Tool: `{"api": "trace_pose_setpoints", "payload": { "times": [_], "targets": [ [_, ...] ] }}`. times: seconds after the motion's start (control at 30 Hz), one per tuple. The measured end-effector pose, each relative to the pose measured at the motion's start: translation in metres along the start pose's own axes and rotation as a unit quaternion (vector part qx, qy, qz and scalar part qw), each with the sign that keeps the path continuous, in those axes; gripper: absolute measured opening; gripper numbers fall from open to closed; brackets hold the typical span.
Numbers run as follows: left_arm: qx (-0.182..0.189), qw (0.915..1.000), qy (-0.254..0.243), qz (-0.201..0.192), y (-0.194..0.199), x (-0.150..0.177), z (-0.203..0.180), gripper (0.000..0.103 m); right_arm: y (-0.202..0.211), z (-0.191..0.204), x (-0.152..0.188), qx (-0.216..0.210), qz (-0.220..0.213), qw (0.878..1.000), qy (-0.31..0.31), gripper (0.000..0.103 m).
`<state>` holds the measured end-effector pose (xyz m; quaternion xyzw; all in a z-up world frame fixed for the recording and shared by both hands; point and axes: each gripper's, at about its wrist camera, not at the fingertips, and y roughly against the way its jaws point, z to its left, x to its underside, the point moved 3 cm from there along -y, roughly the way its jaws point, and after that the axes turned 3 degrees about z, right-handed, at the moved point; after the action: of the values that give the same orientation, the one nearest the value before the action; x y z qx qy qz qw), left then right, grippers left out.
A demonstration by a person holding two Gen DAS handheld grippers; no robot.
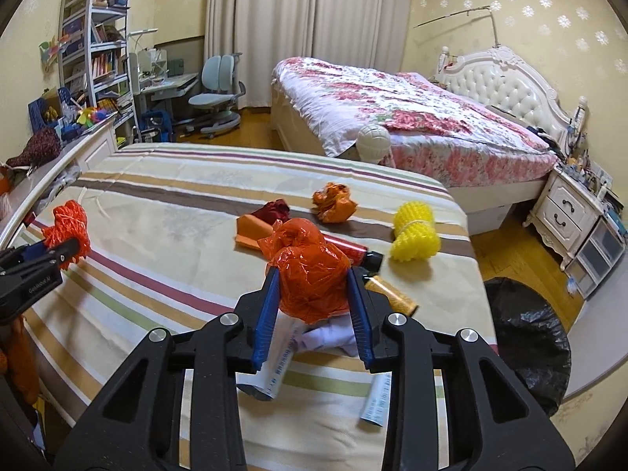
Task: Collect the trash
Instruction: 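Grasp the orange plastic bag with the right tool while the left tool holds the mesh bundle, then carry the mesh bundle and plastic bag in both tools over the black trash bin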
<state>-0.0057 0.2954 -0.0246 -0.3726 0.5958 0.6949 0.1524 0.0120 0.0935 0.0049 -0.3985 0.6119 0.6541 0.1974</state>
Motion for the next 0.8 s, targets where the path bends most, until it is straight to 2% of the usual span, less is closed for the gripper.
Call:
{"api": "trace_pose_setpoints", "payload": {
  "times": [0.47,0.8],
  "targets": [
    [0.057,0.9968,-0.051,-0.024,0.027,-0.003,-0.079,0.043,0.025,-0.075,0.013,0.047,-0.02,0.997,-0.063,0.033],
    [0.129,0.9845,-0.112,-0.041,0.047,0.004,-0.175,0.043,0.04,-0.154,0.035,0.114,-0.027,0.986,-0.119,0.033]
  ]
}}
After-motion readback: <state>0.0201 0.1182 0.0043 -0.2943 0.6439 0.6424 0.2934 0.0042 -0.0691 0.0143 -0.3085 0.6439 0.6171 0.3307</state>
